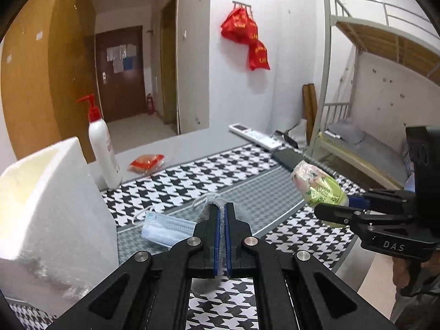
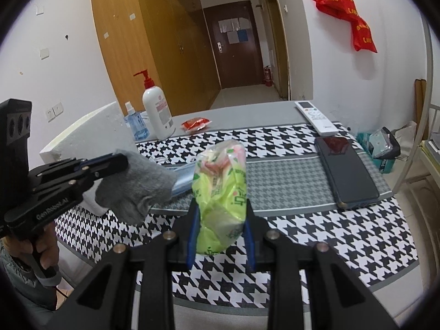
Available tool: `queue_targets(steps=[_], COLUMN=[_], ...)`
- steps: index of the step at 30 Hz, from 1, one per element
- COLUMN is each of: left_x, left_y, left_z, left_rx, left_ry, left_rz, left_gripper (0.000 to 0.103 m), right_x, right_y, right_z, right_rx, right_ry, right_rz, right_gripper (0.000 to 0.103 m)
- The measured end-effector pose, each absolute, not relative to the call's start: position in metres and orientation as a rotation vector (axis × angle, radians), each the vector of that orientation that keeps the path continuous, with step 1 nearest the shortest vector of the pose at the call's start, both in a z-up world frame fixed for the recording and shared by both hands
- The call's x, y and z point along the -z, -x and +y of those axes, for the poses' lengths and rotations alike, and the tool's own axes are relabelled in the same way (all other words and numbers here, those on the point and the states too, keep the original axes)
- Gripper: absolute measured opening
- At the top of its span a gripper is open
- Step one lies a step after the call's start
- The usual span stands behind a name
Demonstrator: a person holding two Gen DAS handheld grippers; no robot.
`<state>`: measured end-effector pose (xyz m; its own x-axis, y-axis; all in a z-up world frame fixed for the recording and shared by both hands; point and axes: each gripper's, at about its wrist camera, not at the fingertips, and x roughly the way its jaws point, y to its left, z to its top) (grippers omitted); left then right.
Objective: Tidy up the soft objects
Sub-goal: 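Carry the grey sock and snack bag over the white foam box with both tools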
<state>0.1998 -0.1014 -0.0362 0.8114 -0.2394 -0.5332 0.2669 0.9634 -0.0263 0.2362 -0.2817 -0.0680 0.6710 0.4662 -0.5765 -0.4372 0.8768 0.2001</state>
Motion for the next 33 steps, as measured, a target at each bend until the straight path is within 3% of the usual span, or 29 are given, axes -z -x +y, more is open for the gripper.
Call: queue_targets(steps=[33], left_x=[-0.012], left_y=[-0.167], left_z=[-0.071], left_rx=[0.231], left_ry=[-0.024], left_rz=[0.4], left_gripper=[0.003], right_x=[0.021], right_y=[-0.204], right_z=[-0.254], right_rx=[-0.541], right_ry=[-0.033], right_rz=[0.492], right_gripper=[0.033])
